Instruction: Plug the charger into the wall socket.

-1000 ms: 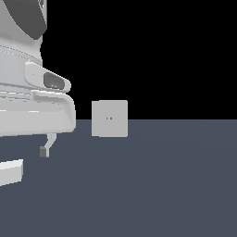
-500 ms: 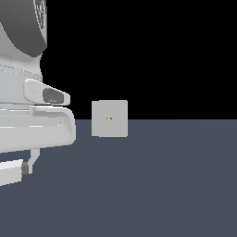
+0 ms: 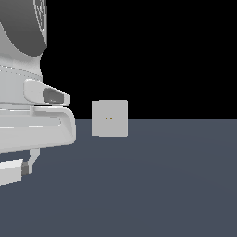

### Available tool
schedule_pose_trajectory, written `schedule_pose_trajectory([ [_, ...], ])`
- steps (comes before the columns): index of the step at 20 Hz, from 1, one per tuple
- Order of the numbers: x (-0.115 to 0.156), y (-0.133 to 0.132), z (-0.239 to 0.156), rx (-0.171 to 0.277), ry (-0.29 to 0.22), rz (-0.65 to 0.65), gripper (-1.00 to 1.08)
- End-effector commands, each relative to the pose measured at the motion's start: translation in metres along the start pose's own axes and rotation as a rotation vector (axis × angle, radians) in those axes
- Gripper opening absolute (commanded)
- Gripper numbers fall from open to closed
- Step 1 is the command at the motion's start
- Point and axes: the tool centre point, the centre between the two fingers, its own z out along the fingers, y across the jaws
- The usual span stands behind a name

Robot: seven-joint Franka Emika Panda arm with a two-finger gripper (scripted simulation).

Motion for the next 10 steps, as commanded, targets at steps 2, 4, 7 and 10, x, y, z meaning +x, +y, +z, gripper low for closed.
schedule_pose_trajectory([
  [2,0.001,0.003,-0.002,-0.001,0.0,0.015,-1.0],
  [4,0.002,0.009,-0.005,-0.004,0.001,0.043,-1.0],
  [7,0.004,0.024,-0.013,-0.009,0.001,0.108,-1.0],
  [10,0.005,0.044,-0.024,-0.017,0.001,0.2,-1.0],
])
